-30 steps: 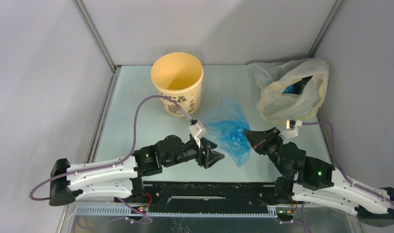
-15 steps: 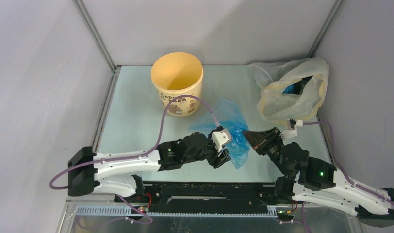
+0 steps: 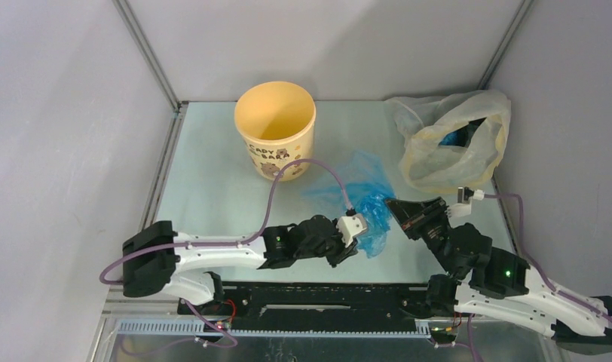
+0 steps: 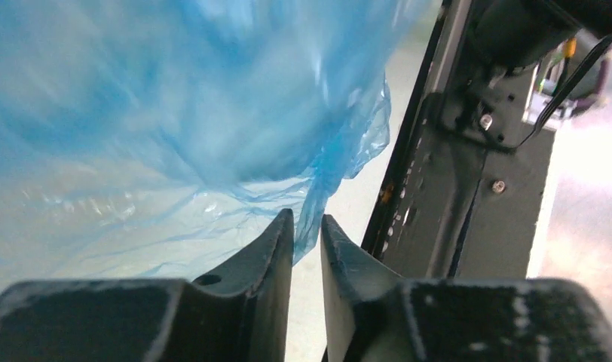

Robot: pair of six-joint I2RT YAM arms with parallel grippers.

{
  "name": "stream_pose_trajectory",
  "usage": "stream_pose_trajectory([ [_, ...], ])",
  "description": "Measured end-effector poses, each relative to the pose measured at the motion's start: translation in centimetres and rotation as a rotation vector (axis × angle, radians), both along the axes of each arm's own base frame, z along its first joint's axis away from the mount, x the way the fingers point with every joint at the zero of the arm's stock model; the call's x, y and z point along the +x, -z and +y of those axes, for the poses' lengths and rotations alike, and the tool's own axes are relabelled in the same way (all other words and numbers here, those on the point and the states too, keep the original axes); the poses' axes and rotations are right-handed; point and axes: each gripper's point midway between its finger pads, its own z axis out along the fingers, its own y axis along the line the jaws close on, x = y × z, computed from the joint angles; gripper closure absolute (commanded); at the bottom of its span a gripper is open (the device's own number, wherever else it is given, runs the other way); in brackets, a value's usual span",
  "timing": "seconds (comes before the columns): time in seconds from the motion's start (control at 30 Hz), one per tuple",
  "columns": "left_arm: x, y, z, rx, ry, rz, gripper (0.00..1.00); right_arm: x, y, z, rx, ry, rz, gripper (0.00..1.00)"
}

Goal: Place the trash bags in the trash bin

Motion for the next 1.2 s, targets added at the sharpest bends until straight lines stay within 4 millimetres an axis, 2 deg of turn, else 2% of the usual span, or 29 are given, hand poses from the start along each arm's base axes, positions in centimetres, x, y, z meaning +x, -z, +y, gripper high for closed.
stream_pose_trajectory([
  [0.17, -0.4, 3.6, 1.8, 0.036, -0.04, 0.025, 0.99, 0.3, -1.3, -1.8, 0.07, 0.062, -0.021, 1.0],
  [0.3, -0.4, 5.1, 3.0, 0.049, -0.077, 0.034, 1.0, 0.6, -1.9, -4.3, 0.133, 0.15, -0.022, 1.0],
  [0.43, -0.7, 5.0, 4.7, 0.024, -0.117, 0.039, 1.0, 0.9, -1.4, -7.9, 0.19, 0.27, 0.001, 0.98],
  [0.5, -0.6, 4.1, 5.5, -0.009, -0.136, 0.035, 1.0, 1.0, -0.6, -9.9, 0.211, 0.343, 0.019, 0.91],
  [0.57, -0.5, 2.6, 6.1, -0.05, -0.16, 0.03, 1.0, 1.0, 0.3, -11.3, 0.206, 0.398, 0.032, 0.78],
  [0.6, -0.4, 1.7, 6.3, -0.075, -0.174, 0.026, 1.0, 1.1, 0.9, -11.8, 0.193, 0.423, 0.039, 0.71],
  [0.67, -0.2, 0.0, 6.9, -0.118, -0.199, 0.02, 1.0, 1.2, 1.8, -12.6, 0.156, 0.461, 0.045, 0.51],
  [0.73, 0.0, -1.6, 7.8, -0.154, -0.237, 0.02, 1.0, 1.3, 2.4, -13.2, 0.102, 0.485, 0.039, 0.36],
  [0.83, 0.5, -3.6, 9.0, -0.168, -0.286, 0.028, 1.0, 1.5, 2.8, -13.0, -0.097, 0.48, -0.008, 0.24],
  [0.9, 1.3, -5.7, 9.8, -0.182, -0.326, 0.036, 1.0, 1.7, 2.8, -12.0, -0.251, 0.436, -0.045, 0.21],
  [1.07, 3.8, -10.0, 12.6, -0.186, -0.451, 0.012, 1.0, 1.2, 3.1, -7.3, -0.64, 0.133, -0.171, 0.17],
  [1.2, 5.3, -11.6, 15.4, -0.168, -0.558, -0.032, 1.0, -0.1, 3.5, -4.5, -0.812, -0.11, -0.293, 0.15],
])
